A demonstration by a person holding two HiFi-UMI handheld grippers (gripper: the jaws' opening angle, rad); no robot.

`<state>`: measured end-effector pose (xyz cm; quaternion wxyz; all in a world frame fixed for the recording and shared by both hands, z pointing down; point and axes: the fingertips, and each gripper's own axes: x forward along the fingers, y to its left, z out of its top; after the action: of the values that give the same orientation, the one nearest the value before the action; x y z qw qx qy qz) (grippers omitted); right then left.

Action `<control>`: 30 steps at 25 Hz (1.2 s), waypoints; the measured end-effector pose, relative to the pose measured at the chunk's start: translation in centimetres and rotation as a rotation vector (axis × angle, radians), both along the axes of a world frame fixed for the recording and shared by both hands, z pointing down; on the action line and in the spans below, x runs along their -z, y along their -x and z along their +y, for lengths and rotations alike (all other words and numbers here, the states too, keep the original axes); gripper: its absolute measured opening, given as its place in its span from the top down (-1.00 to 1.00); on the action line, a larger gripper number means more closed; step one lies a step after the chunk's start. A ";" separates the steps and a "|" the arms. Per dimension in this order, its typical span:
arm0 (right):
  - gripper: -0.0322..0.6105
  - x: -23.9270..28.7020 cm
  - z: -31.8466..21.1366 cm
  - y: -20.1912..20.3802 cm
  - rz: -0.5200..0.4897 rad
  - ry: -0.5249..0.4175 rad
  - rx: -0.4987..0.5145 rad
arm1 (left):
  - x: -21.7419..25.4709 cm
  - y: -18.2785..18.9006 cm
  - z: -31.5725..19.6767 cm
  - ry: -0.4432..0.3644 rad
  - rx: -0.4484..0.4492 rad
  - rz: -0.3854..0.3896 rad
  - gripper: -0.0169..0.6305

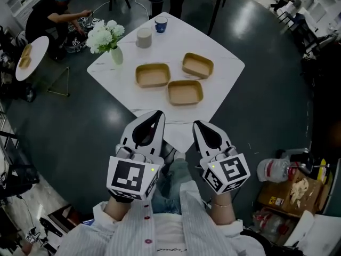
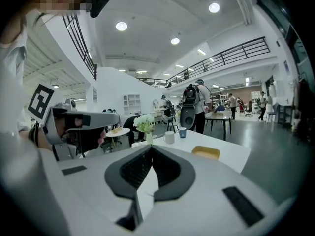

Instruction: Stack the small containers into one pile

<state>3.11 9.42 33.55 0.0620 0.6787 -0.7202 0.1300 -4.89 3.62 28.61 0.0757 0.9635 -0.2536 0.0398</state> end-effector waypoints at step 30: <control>0.86 -0.8 -15.4 -15.4 -0.033 0.047 0.334 | -0.2 -13.5 -12.5 0.020 0.335 -0.030 0.90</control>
<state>18.55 -6.00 34.36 0.0867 0.5459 -0.8205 0.1456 8.60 -8.90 28.84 0.0872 0.9062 -0.4114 0.0436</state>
